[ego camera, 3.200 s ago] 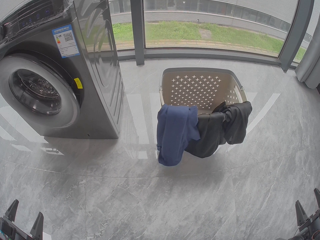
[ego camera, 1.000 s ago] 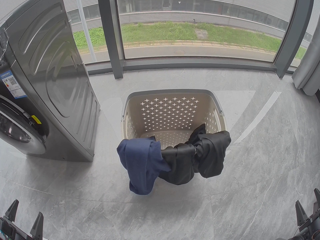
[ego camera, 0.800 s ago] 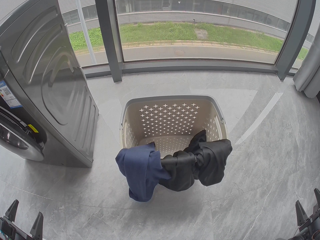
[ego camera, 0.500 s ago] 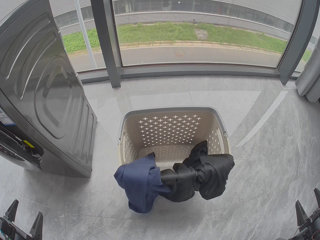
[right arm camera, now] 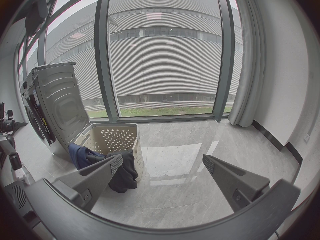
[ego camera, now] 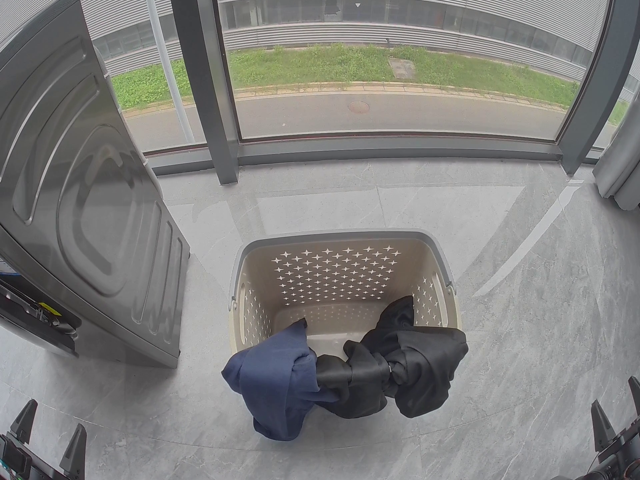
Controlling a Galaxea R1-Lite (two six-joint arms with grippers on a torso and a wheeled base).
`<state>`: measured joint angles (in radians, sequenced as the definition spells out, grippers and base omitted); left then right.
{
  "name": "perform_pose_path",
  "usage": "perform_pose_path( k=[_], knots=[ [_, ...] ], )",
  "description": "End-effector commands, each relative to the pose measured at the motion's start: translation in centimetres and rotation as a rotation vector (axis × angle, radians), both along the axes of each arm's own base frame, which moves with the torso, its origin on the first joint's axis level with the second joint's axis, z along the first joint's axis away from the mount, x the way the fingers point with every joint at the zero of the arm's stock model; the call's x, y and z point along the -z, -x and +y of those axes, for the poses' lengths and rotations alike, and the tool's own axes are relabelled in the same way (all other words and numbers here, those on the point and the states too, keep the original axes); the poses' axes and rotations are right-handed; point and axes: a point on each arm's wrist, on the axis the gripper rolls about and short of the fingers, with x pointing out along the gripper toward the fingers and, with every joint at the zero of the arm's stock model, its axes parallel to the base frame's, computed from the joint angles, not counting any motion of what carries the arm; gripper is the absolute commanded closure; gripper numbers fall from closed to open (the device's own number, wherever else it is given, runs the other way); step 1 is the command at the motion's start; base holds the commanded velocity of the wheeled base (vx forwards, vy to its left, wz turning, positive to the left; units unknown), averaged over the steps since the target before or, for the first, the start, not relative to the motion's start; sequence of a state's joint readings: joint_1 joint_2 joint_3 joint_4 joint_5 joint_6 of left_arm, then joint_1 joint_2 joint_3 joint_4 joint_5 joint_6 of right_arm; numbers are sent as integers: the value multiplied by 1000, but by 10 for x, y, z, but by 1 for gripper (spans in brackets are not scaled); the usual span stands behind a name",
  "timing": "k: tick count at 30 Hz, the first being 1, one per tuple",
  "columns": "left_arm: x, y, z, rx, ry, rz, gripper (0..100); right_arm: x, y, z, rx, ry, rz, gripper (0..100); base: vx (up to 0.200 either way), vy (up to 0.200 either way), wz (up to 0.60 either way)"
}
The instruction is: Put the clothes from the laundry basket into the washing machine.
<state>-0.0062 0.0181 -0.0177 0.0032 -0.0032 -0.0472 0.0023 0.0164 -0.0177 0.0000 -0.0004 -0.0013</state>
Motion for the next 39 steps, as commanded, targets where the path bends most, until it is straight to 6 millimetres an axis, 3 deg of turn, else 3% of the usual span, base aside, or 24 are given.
perform_pose_path(
  k=[1, 9, 16, 22, 39],
  knots=[
    [5, 0, 0, 0, 0, -2, 0, 5, 0, 0, -1, 0, 1, 0, 0, 0, 0],
    [5, 0, 0, 0, 2, -2, 0, 5, 0, 0, -1, 0, 1, 0, 200, 0, 0],
    [5, 0, 0, 0, 0, -2, 0, 5, 0, 0, -1, 0, 1, 0, 0, 0, 0],
    [5, 0, 0, 0, 2, -2, 0, 5, 0, 0, -1, 0, 1, 0, 200, 0, 0],
    [5, 0, 0, 0, 2, -2, 0, 5, 0, 0, -1, 0, 1, 0, 71, 0, 0]
  ],
)
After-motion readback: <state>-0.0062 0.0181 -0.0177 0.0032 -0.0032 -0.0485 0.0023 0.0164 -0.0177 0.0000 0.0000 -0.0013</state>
